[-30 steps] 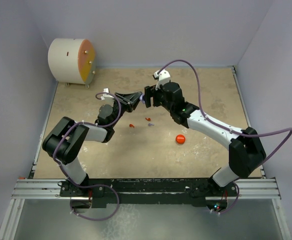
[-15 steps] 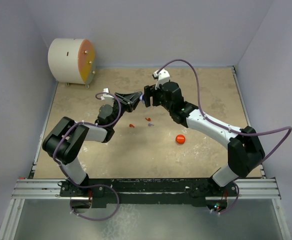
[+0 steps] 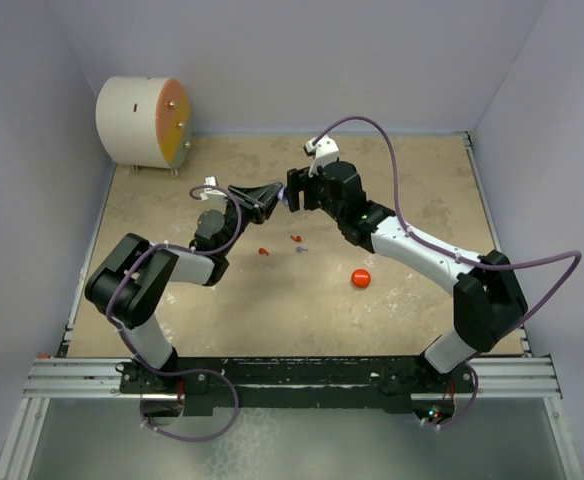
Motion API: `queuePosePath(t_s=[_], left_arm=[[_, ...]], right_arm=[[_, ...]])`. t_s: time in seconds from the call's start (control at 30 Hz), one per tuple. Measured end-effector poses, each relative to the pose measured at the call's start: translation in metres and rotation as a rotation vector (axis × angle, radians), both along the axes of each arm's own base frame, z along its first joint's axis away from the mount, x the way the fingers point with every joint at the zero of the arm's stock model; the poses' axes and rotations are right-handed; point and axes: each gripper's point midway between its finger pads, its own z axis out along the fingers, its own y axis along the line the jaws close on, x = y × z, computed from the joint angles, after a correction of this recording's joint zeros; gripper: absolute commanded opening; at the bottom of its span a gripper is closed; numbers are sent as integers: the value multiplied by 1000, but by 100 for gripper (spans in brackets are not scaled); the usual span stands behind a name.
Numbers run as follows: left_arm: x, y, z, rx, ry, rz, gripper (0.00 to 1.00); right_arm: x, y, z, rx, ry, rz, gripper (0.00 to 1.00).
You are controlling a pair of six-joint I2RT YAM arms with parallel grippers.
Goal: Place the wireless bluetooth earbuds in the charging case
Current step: Adjust the earbud with the charging case.
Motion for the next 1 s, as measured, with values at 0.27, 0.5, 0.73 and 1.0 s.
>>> queuePosePath(t_s=[0.27,0.5,0.73,1.0], left_arm=[[1,0,-1,-9,0,-1,0],[1,0,-1,-12,-3,-1,0],[4,-1,-8,-8,5,2,0],[11,-5,-12,-6,12,1,0]], right_arm=[[0,0,0,-4,-2,1,77],[0,0,1,-12,-12,10,77],[1,1,2,-17,-19,20,77],[1,3,5,-7,-30,31,77]])
